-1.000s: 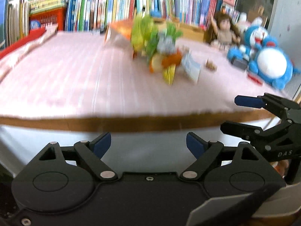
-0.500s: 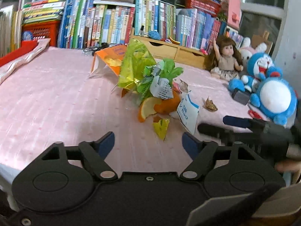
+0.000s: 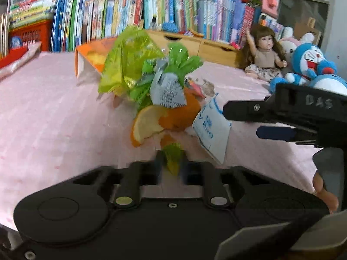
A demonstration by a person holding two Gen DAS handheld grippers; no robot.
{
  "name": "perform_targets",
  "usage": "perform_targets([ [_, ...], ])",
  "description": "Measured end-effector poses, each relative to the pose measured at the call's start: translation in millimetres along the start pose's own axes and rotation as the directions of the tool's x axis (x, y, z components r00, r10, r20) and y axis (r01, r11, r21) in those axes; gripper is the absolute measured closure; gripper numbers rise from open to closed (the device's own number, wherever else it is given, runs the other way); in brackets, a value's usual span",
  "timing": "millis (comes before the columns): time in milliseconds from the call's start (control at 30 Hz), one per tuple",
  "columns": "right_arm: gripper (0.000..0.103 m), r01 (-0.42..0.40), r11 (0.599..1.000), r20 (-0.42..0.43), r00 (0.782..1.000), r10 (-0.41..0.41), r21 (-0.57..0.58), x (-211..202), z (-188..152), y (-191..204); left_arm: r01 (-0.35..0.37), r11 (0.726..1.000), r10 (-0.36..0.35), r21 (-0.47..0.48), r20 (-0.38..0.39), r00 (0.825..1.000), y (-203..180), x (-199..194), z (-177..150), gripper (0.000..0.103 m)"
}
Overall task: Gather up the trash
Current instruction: 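Grasp the small yellow wrapper piece beside the orange peel with the left tool, then grasp the white Sanitary Bag packet with the right tool while the left tool holds its piece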
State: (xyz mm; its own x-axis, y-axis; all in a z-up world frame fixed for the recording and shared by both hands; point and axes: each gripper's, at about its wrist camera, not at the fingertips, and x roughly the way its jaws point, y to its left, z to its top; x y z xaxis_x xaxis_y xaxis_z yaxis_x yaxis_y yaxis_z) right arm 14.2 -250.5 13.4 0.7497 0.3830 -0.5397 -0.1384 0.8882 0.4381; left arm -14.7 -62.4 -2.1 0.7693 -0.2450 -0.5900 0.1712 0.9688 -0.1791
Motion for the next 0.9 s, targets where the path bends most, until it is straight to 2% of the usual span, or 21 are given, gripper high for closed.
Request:
perform_targets([
  [67, 0.005, -0.006, 1.0, -0.012, 1.0, 0.005, -0.025, 6, 1, 7, -0.004, 1.0, 0.004, -0.014, 0.018, 1.0, 2, -4, -1, 0.091],
  [200, 0.004, -0.008, 0.999, -0.016, 1.0, 0.008, -0.043, 20, 2, 17, -0.042, 0.999, 0.04, 0.025, 0.069, 0.997, 3, -21, -6, 0.092],
  [433, 0.004, 0.107, 0.972, -0.017, 0.993, -0.113, -0.209, 46, -11, 44, -0.109, 0.994, 0.106, 0.02, 0.114, 0.988, 23, -47, -13, 0.093],
  [600, 0.017, 0.115, 0.974, -0.022, 0.992, -0.122, -0.197, 34, -15, 34, -0.142, 0.99, 0.14, 0.004, 0.132, 0.981, 36, -57, -17, 0.093],
  [800, 0.013, 0.149, 0.964, -0.008, 0.988, -0.154, -0.222, 6, -18, 19, -0.158, 0.987, 0.157, -0.009, 0.151, 0.976, 46, -64, -16, 0.093],
  [900, 0.011, 0.202, 0.956, 0.007, 0.979, -0.205, -0.214, -9, -14, 14, -0.165, 0.986, 0.166, -0.016, 0.16, 0.973, 50, -66, -16, 0.093],
])
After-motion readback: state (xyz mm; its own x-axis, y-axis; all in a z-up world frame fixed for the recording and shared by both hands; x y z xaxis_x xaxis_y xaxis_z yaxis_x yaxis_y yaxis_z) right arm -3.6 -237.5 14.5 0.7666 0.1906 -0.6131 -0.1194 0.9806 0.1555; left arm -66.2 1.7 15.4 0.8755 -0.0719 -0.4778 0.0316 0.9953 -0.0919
